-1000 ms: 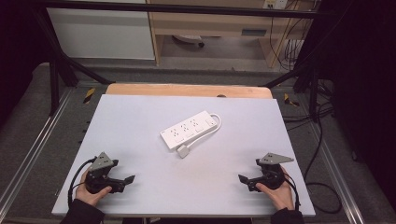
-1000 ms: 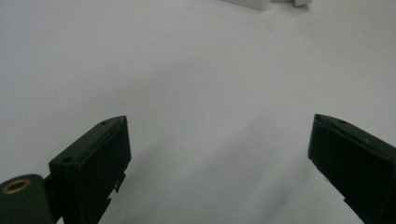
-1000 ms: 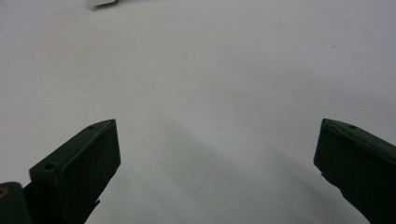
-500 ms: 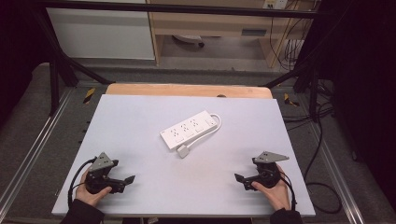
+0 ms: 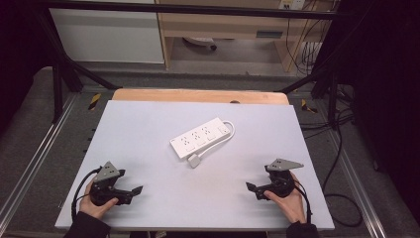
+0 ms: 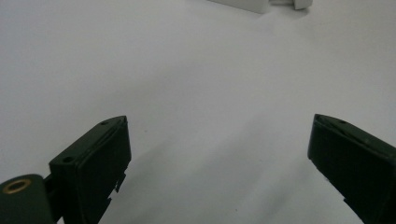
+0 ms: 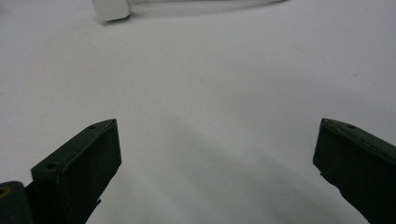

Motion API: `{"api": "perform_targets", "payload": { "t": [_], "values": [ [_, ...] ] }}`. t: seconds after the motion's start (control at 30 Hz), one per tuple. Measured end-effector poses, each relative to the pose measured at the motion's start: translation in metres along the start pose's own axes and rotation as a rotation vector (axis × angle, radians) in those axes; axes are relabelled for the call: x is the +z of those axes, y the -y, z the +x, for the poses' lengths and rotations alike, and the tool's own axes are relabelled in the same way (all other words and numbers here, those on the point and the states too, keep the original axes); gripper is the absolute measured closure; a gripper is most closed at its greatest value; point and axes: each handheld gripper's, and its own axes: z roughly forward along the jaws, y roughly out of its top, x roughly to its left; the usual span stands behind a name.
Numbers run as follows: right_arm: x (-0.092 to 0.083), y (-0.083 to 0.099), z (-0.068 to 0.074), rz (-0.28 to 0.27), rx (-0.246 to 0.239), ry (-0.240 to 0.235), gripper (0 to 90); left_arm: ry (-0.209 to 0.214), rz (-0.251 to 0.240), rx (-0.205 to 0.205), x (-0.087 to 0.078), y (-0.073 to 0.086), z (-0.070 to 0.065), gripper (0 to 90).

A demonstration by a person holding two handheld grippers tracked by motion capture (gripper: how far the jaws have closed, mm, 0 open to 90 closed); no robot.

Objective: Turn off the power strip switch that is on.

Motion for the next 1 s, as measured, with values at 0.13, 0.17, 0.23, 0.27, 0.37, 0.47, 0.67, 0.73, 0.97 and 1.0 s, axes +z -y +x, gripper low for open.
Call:
{"api": "perform_targets", "payload": {
  "t": [0.13,0.17,0.23,0.27,0.37,0.47,0.67,0.73,0.97,1.0],
  "values": [
    [0.0,-0.002,0.001,-0.001,-0.003,-0.001,1.5,-0.001,0.0,-0.001,0.0,0.0,0.0,5.7],
    [0.0,-0.002,0.001,-0.001,-0.003,-0.001,1.5,0.0,0.0,0.0,0.0,0.0,0.0,5.7],
    [0.0,-0.003,0.001,0.0,-0.006,-0.001,1.5,-0.002,0.001,0.001,0.0,0.0,-0.001,5.7],
    [0.0,-0.004,0.001,0.0,0.002,-0.002,1.6,-0.001,0.002,0.001,0.0,0.0,-0.001,5.7],
    [0.001,-0.005,0.001,-0.005,-0.004,0.001,1.5,-0.002,0.003,0.0,0.0,0.0,0.0,5.7],
    [0.002,-0.007,0.003,0.001,-0.003,0.003,1.5,-0.003,-0.001,-0.001,0.0,0.0,0.0,5.7],
    [0.003,-0.012,0.005,-0.005,-0.007,-0.001,1.6,-0.005,-0.001,-0.002,0.0,0.0,0.0,5.7],
    [0.003,-0.013,0.005,-0.009,-0.007,0.003,1.6,-0.005,-0.003,0.0,0.0,0.0,0.0,5.7],
    [0.004,-0.019,0.006,-0.015,-0.016,0.003,1.7,-0.004,-0.002,-0.001,0.0,0.0,0.0,5.7],
    [0.004,-0.019,0.006,-0.015,-0.016,0.003,1.7,-0.004,-0.002,-0.001,0.0,0.0,0.0,5.7]
  ]
}}
